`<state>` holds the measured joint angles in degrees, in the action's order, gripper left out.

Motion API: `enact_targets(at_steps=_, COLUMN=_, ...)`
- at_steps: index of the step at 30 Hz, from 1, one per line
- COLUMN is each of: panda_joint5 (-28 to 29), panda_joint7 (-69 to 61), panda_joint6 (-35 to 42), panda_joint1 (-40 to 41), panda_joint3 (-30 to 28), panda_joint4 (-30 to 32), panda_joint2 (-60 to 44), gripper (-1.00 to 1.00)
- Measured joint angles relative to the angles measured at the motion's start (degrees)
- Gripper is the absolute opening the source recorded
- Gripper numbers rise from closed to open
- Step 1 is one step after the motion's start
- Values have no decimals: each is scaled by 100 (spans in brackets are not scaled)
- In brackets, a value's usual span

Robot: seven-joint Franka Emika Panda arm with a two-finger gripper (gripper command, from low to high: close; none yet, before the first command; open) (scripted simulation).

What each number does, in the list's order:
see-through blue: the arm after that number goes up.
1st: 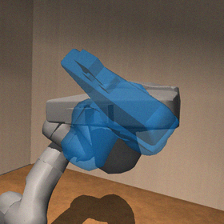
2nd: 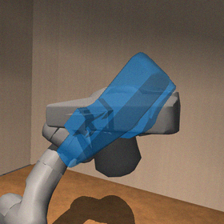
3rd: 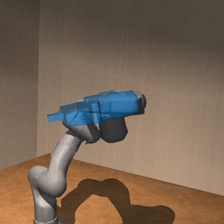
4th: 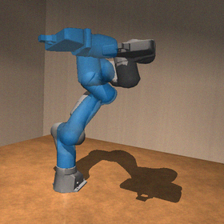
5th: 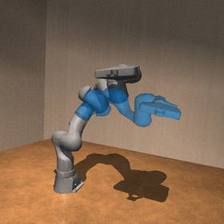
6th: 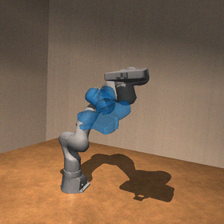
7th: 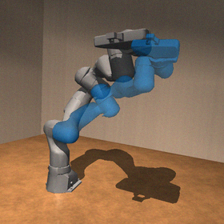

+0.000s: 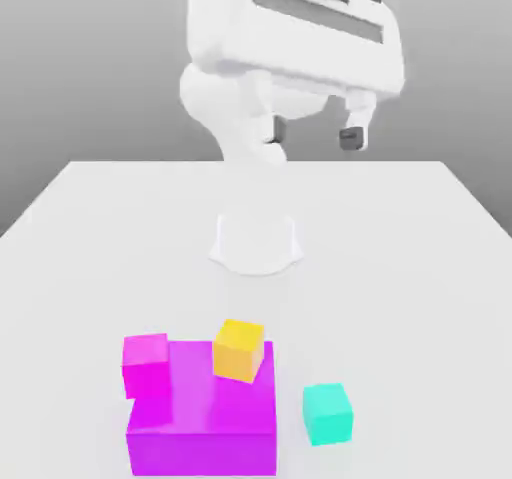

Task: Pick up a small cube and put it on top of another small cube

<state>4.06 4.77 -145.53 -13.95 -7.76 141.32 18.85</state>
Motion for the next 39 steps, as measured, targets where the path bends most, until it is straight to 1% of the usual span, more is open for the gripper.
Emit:
enact_targets(at_steps=10, panda_joint5=-319, panda_joint7=-2715, panda_joint6=-790, panda_joint1=-528, panda_joint3=-185, panda_joint4=543, panda_joint2=-1546, gripper=0)
enact_targets(at_steps=14, panda_joint5=-525, panda_joint7=-3857, panda_joint6=-1100, panda_joint1=-607, panda_joint3=-95, panda_joint4=759, panda_joint2=-2168, gripper=0)
enact_targets(at_steps=17, panda_joint5=-657, panda_joint7=-4665, panda_joint6=-1346, panda_joint1=-531, panda_joint3=82, panda_joint4=908, panda_joint2=-2638, gripper=0)
enact_targets(at_steps=23, panda_joint5=-962, panda_joint7=-5110, panda_joint6=-2276, panda_joint1=-270, panda_joint3=433, panda_joint4=751, panda_joint2=-3837, gripper=0)
enact_targets(at_steps=24, panda_joint5=-981, panda_joint7=-5127, panda_joint6=-2360, panda_joint1=-243, panda_joint3=465, panda_joint4=732, panda_joint2=-3942, gripper=-100)
enact_targets(at_steps=31, panda_joint5=-977, panda_joint7=-5126, panda_joint6=-2325, panda_joint1=-244, panda_joint3=463, panda_joint4=737, panda_joint2=-3916, gripper=-100)
enact_targets(at_steps=36, panda_joint5=-725, panda_joint7=-4935, panda_joint6=-1594, panda_joint1=-381, panda_joint3=269, panda_joint4=912, panda_joint2=-3005, gripper=-100)
enact_targets(at_steps=39, panda_joint5=-308, panda_joint7=-5175, panda_joint6=-1136, panda_joint1=-288, panda_joint3=120, panda_joint4=1008, panda_joint2=-2423, gripper=-100)
